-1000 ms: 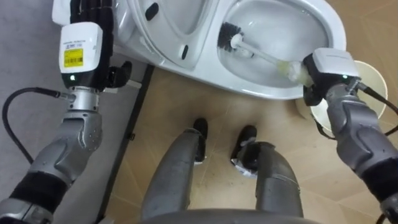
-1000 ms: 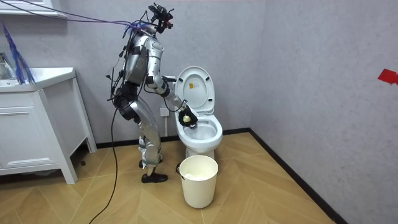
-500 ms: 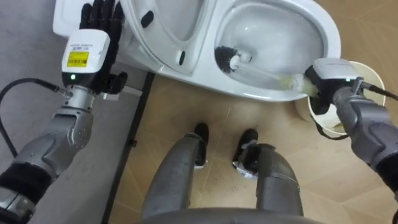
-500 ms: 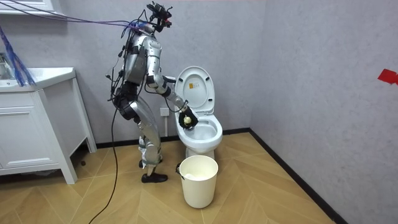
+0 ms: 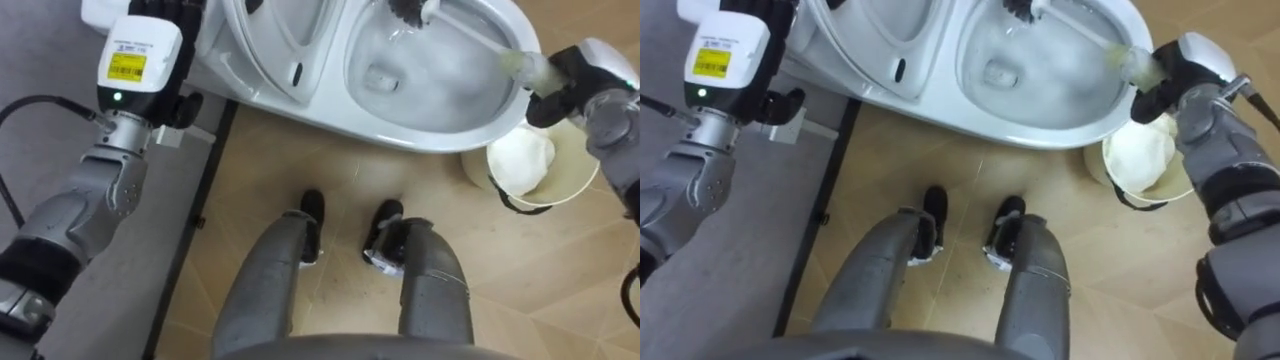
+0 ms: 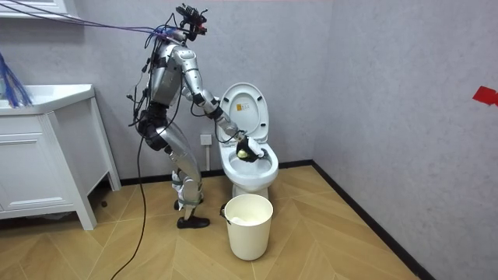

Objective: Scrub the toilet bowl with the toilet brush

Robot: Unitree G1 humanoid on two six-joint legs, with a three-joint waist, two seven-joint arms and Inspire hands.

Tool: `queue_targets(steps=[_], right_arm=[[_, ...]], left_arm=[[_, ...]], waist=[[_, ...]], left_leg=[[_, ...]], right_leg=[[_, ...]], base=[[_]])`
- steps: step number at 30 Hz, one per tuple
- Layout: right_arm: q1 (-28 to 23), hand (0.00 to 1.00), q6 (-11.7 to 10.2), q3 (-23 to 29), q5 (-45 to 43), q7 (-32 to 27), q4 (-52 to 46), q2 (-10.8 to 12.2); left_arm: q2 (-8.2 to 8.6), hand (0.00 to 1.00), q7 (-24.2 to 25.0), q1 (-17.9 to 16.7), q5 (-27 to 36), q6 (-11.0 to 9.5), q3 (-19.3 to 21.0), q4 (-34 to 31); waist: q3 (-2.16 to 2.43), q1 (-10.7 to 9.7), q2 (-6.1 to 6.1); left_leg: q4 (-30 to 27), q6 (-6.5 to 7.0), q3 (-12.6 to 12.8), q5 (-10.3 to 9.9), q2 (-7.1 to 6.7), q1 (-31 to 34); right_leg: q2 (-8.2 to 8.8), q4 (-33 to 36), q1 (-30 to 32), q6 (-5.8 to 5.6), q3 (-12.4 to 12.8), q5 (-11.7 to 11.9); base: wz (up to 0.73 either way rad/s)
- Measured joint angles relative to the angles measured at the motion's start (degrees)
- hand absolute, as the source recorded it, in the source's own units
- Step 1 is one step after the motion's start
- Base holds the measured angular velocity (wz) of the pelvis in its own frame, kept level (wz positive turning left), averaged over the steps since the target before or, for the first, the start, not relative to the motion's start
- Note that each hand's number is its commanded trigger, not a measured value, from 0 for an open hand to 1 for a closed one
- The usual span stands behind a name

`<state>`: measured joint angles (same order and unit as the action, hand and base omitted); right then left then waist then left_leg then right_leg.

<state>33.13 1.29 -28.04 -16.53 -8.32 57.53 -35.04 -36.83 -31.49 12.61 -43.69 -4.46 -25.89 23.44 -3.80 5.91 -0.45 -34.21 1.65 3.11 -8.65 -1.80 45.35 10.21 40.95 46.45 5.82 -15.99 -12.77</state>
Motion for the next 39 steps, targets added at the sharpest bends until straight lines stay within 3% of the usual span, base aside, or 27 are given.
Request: queue_targets(steps=[3, 6, 9, 11, 15, 17, 20, 25, 28, 30, 33, 36, 38, 39], right_arm=[[0.0, 1.0, 0.0, 0.0, -5.6, -1.5, -0.3, 0.2], [-1.0, 1.0, 0.2, -0.1, -11.3, -1.5, -3.0, 0.8], [-2.9, 1.0, 0.9, -3.7, -16.1, -0.8, -8.2, 1.4], [-4.9, 1.0, 3.6, -6.1, -17.4, 0.2, -10.6, 1.4], [-8.7, 1.0, 5.2, -6.3, -19.2, 2.5, -16.9, -0.6], [-11.5, 1.0, 7.2, -7.0, -20.6, 5.0, -22.1, -1.4], [-14.1, 1.0, 10.4, -7.0, -22.8, 7.7, -27.1, -1.5], [-18.0, 1.0, 12.7, -6.6, -26.0, 10.9, -32.7, -1.7], [-21.2, 1.0, 13.8, -6.2, -26.9, 12.4, -36.2, -2.4], [-22.5, 1.0, 13.8, -6.0, -27.0, 13.2, -36.6, -2.3], [-25.3, 1.0, 13.7, -4.9, -27.0, 14.0, -36.2, -1.8], [-28.8, 1.0, 11.4, -1.9, -27.0, 13.5, -32.6, -0.2], [-31.2, 1.0, 9.7, -0.1, -26.5, 12.5, -29.2, 1.6], [-32.3, 1.0, 9.3, 0.7, -26.3, 12.4, -29.0, 1.9]], left_arm=[[-0.02, 0.0, 1.4, 0.6, -0.9, 0.4, 0.1, 0.8], [0.04, 0.0, 3.8, 0.8, -0.9, 0.8, 0.2, 0.9], [0.03, 0.0, 6.1, 0.8, -0.8, 0.8, 0.1, 1.0], [0.03, 0.0, 7.6, 0.8, -0.8, 0.8, -0.3, 1.1], [0.03, 0.0, 7.5, 0.2, -0.9, 0.4, -0.2, 1.9], [0.02, 0.0, 7.4, -0.5, -0.6, 0.4, 0.0, 1.9], [0.03, 0.0, 7.0, -1.2, 0.3, 0.3, 0.5, 1.9], [0.03, 0.0, 7.0, -3.6, 1.0, 0.2, 1.4, 1.9], [0.51, 0.0, 6.9, -5.6, 3.6, 0.2, 1.5, 1.8], [0.76, 0.0, 7.1, -6.8, 4.6, 0.2, 1.5, 2.1], [2.99, 0.0, 7.4, -7.6, 6.0, 0.2, 1.5, 4.1], [4.11, 0.0, 8.5, -8.7, 5.9, 0.2, 2.3, 5.5], [5.06, 0.0, 8.9, -11.5, 6.0, 0.1, 4.3, 5.7], [5.28, 0.0, 8.9, -12.5, 6.0, 0.1, 4.8, 5.7]], waist=[[0.04, 0.2, 0.07], [0.38, 0.7, 0.67], [0.93, 1.7, 2.02], [1.23, 2.6, 3.12], [1.37, 3.1, 4.91], [1.58, 3.5, 5.47], [1.61, 3.6, 5.48], [1.78, 3.6, 5.49], [2.2, 3.5, 5.22], [2.44, 3.5, 4.61], [2.64, 3.5, 3.84], [2.81, 3.3, 2.8], [3.07, 3.3, 1.08], [3.11, 3.2, 0.85]], left_leg=[[0.3, -0.04, -0.1, 0.0, -0.03, -0.7], [0.6, -0.24, 0.1, 0.0, 0.16, -1.4], [1.1, -0.62, -0.3, 0.1, 1.16, -2.1], [1.7, -0.85, -0.4, 0.0, 1.67, -3.0], [1.8, -1.16, -0.4, -0.1, 1.96, -3.0], [2.3, -1.54, -0.4, -0.1, 2.3, -2.9], [2.9, -2.09, -0.7, 0.0, 2.47, -3.1], [3.4, -2.63, -0.7, -0.1, 3.27, -4.9], [3.6, -2.68, -0.6, 0.0, 3.3, -6.5], [4.2, -2.7, -0.6, 0.0, 3.14, -8.3], [5.2, -2.73, -0.5, -0.1, 3.05, -12.0], [5.9, -2.73, -0.8, -0.1, 3.03, -15.4], [7.1, -2.79, -0.8, -0.1, 2.72, -18.8], [7.2, -2.82, -0.8, -0.2, 2.71, -19.7]], right_leg=[[0.02, -0.2, -0.4, 0.16, 0.0, 0.1], [-0.56, -1.0, -1.3, 0.37, -0.2, 0.3], [-1.77, -3.1, -2.9, 0.55, -1.0, 0.9], [-2.44, -4.4, -4.0, 0.82, -1.3, 1.2], [-2.79, -4.8, -4.0, 1.0, -1.3, 1.2], [-3.27, -5.3, -4.0, 1.31, -1.3, 1.2], [-3.52, -5.5, -4.0, 1.81, -1.5, 0.9], [-4.65, -7.4, -6.2, 2.24, -1.6, 1.0], [-4.91, -8.2, -7.9, 2.14, -1.2, 0.7], [-4.85, -8.5, -9.4, 2.01, -1.0, 0.4], [-4.96, -9.7, -13.2, 1.67, -1.0, 0.1], [-5.19, -11.2, -17.1, 1.28, -1.5, -0.5], [-4.93, -11.5, -20.2, 1.14, -1.5, -1.3], [-5.0, -11.7, -21.1, 1.06, -1.5, -1.5]], base=[[-0.05], [-0.07], [-0.07], [-0.04], [-0.05], [-0.05], [0.01], [-0.04], [-0.06], [-0.09], [0.0], [0.07], [0.0], [0.0]])
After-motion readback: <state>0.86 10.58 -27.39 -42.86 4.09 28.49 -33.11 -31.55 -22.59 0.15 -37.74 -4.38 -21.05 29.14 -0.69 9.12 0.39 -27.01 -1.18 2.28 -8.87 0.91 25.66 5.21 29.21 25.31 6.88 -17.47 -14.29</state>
